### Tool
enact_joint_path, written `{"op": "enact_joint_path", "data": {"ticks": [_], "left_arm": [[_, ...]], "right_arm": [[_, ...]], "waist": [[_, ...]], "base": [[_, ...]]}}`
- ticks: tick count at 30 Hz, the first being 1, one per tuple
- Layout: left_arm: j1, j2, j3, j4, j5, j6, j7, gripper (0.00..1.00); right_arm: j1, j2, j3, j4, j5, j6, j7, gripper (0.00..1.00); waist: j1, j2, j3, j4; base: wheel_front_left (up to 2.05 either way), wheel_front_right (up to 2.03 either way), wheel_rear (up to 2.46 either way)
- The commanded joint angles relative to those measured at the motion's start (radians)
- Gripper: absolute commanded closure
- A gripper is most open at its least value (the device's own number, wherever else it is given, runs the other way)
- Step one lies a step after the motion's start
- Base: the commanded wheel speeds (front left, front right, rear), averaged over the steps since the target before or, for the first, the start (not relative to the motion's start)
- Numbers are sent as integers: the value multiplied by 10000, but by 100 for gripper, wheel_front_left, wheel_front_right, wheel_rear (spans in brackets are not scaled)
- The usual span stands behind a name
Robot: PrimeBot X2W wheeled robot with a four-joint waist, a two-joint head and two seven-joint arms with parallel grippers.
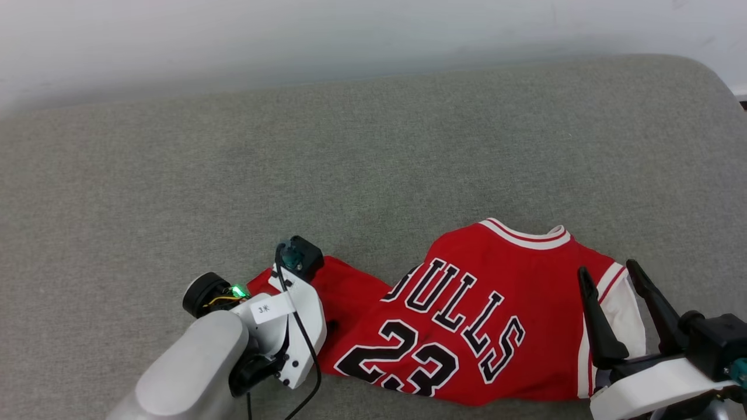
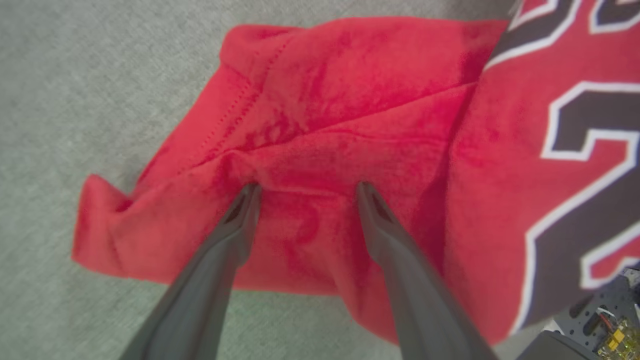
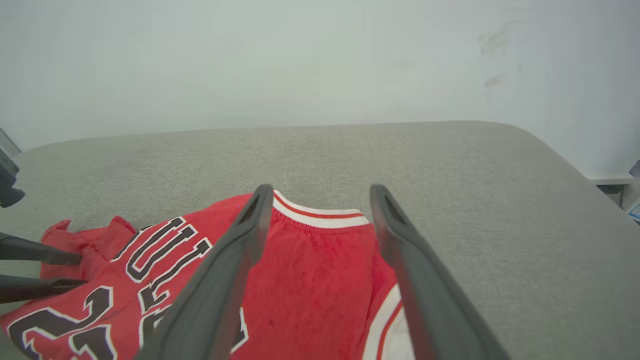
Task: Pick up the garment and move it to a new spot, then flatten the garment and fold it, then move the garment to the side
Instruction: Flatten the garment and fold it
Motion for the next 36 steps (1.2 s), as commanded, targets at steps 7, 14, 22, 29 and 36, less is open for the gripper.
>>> {"op": "enact_joint_path", "data": {"ticks": [7,14,22,29,36], "left_arm": [[152,443,-751,710,-1163,-20,1868,66],[-74,544,-543,525,-856,127,601,100],[18,922,483,81,-344,1375,-1789,100],[1319,1504,1888,-982,-1110,2603,-2813,100],[4152,1894,2852,-2122,-2294,3780,-2940,100]], "right_arm": [[-232,14,52,355,225,-7,-272,0],[-194,15,-61,571,296,-7,-297,0],[15,15,-171,758,340,-7,-180,0],[294,12,-355,785,320,-7,-43,0],[540,13,-484,663,287,-7,94,0]], "waist": [[-1,0,349,-297],[-1,0,64,-103],[-1,0,-639,493],[-1,0,-1173,1110],[-1,0,-1550,1543]], "base": [[0,0,0],[0,0,0],[0,0,0],[0,0,0],[0,0,0]]}}
